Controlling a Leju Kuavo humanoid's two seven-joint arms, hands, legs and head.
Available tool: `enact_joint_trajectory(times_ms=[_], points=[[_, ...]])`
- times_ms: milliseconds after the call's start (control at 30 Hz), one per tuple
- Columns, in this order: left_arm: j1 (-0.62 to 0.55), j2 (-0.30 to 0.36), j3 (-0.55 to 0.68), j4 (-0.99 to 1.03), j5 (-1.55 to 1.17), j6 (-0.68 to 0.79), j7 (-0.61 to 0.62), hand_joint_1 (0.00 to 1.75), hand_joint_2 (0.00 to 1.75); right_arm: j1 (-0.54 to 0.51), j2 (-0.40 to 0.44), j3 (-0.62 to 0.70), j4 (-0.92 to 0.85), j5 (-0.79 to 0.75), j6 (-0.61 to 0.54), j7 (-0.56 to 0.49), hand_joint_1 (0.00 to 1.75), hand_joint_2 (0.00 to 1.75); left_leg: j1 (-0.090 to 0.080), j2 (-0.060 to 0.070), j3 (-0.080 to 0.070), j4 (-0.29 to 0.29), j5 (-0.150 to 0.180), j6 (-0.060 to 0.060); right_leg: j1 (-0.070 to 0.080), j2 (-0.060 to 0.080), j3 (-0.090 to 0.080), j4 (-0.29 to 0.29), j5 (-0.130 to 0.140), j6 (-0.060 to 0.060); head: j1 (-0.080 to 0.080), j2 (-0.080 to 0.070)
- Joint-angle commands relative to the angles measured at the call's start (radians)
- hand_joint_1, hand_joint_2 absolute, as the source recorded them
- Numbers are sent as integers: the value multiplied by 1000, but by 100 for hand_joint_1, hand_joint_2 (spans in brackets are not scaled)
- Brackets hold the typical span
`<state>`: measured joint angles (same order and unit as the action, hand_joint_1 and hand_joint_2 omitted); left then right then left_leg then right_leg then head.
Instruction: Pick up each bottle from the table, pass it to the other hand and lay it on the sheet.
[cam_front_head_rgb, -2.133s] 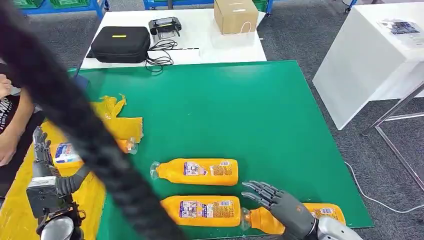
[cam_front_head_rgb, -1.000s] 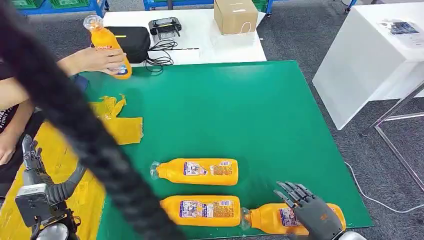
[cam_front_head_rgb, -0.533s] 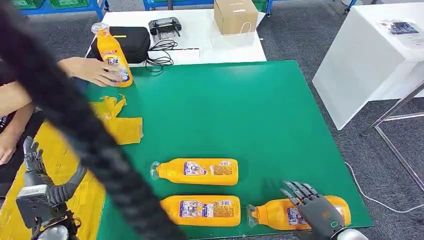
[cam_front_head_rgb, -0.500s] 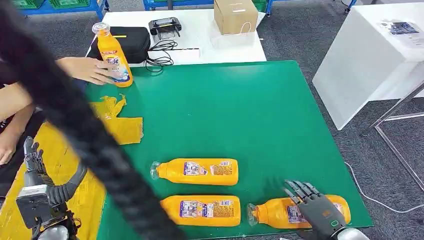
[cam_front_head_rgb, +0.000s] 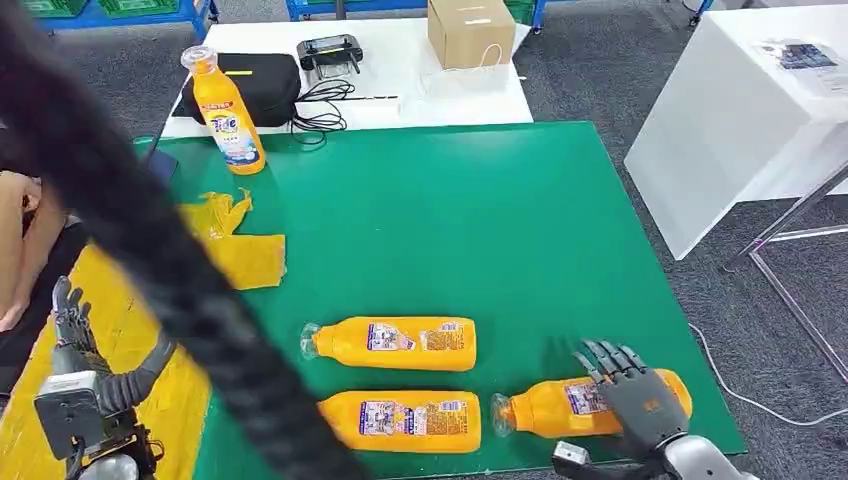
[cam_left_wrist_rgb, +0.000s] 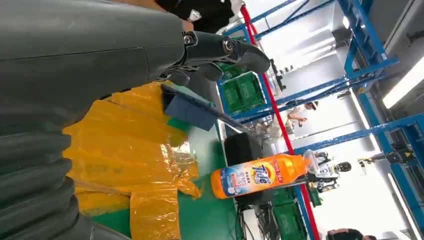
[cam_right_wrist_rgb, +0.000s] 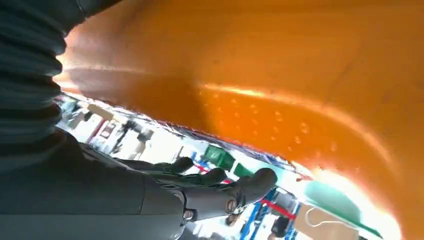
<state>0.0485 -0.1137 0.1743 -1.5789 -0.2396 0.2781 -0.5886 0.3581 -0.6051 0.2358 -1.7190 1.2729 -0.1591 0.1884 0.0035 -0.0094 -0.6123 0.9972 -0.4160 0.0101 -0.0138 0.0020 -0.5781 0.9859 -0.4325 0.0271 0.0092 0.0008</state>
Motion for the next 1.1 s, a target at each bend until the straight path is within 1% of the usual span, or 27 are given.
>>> enact_joint_trajectory(times_ms=[33, 133, 333, 400, 433, 533, 567, 600, 633, 667, 700, 733, 767, 800, 900, 933, 967, 1000, 1067, 1100], points=[[5, -22, 11, -1, 4, -8, 12, 0, 175, -76, 159, -105, 142, 63, 23, -5, 0, 175, 1, 1, 2, -1, 0, 0, 1, 0, 2, -2, 0, 0, 0, 0], [5, -22, 11, -1, 4, -8, 12, 0, 175, -76, 159, -105, 142, 63, 23, -5, 0, 175, 2, 0, 5, -1, -1, 0, 2, 0, 6, -3, 0, -1, 0, 0], [5, -22, 11, -1, 4, -8, 12, 0, 175, -76, 159, -105, 142, 63, 23, -5, 0, 175, 1, 0, 3, -1, 0, 0, 1, 0, 4, -2, 0, -1, 0, 0], [5, -22, 11, -1, 4, -8, 12, 0, 175, -76, 159, -105, 142, 63, 23, -5, 0, 175, 2, 0, 6, -1, -2, -1, 2, 0, 7, -3, -1, -1, 0, 0], [5, -22, 11, -1, 4, -8, 12, 0, 175, -76, 159, -105, 142, 63, 23, -5, 0, 175, 1, 0, 3, -1, 0, 0, 1, 0, 3, -1, 0, -1, 0, 0], [5, -22, 11, -1, 4, -8, 12, 0, 175, -76, 159, -105, 142, 63, 23, -5, 0, 175, 1, 0, 3, -1, 0, 0, 1, 0, 3, -1, 0, 0, 0, 0], [5, -22, 11, -1, 4, -8, 12, 0, 175, -76, 159, -105, 142, 63, 23, -5, 0, 175, 2, 1, 6, 0, -2, 0, 2, 0, 8, -3, -1, -1, 0, 0], [5, -23, 13, -1, 5, -10, 12, 0, 175, -75, 167, -125, 148, 84, 53, 1, 0, 175, 1, 0, 4, -1, -1, 0, 1, 0, 5, -2, 0, -1, 0, 0], [5, -23, 14, -1, 6, -11, 12, 0, 175, -75, 166, -132, 151, 98, 67, 9, 0, 175, 2, 0, 5, 0, -1, 0, 2, -1, 6, -2, -1, -1, 0, 0], [5, -24, 14, -3, 6, -13, 13, 0, 175, -82, 169, -143, 163, 120, 76, 18, 134, 175, 1, 0, 3, -1, 0, 0, 1, -1, 4, -2, 0, -1, 0, 0], [4, -25, 13, -3, 6, -13, 13, 0, 175, -91, 174, -148, 175, 120, 76, 16, 164, 175, 1, 0, 4, -1, -1, 0, 1, -1, 5, -2, 0, -1, 0, 0], [3, -25, 11, -3, 6, -13, 13, 0, 175, -99, 174, -150, 184, 113, 86, 2, 175, 175, 2, 1, 7, 0, -2, 0, 3, 0, 9, -3, -1, -1, 0, 0], [2, -25, 10, -2, 5, -13, 13, 0, 175, -103, 172, -150, 188, 109, 92, -7, 175, 175, 1, 0, 4, -1, -1, 0, 1, 0, 5, -2, 0, -1, 0, 0], [1, -25, 9, -1, 5, -14, 12, 0, 175, -111, 170, -148, 194, 100, 103, -20, 175, 175, 2, 1, 6, -1, -2, 0, 2, 0, 7, -3, -1, -1, 0, 0], [1, -24, 5, 1, 6, -14, 12, 0, 175, -130, 164, -141, 217, 103, 137, -22, 175, 175, 1, 1, 4, -1, -1, 0, 1, 0, 5, -2, 0, -1, 0, 0], [0, -24, 4, 1, 6, -14, 12, 0, 175, -134, 166, -140, 221, 103, 139, -22, 175, 175, 3, 2, 7, 0, -3, 0, 3, 1, 9, -3, -1, -1, 0, 0], [1, -24, 3, 0, 6, -13, 12, 0, 175, -141, 168, -134, 229, 102, 141, -25, 175, 175, 2, 1, 5, -1, -1, 0, 2, 0, 7, -3, 0, -1, 0, 0], [3, -23, 2, -2, 6, -13, 12, 0, 175, -146, 171, -129, 233, 100, 141, -27, 175, 175, 2, 1, 6, -1, -2, 0, 2, 0, 8, -3, -1, -1, 0, 0], [6, -23, 0, -6, 8, -14, 12, 0, 175, -149, 170, -114, 235, 92, 143, -29, 168, 175, 2, 0, 6, -1, -1, 0, 2, 0, 7, -3, 0, -1, 0, 0], [7, -22, -1, -6, 8, -15, 12, 0, 175, -146, 167, -110, 233, 83, 147, -31, 171, 175, 1, 0, 5, -1, -1, 0, 2, 0, 6, -2, 0, -1, 0, 0]])
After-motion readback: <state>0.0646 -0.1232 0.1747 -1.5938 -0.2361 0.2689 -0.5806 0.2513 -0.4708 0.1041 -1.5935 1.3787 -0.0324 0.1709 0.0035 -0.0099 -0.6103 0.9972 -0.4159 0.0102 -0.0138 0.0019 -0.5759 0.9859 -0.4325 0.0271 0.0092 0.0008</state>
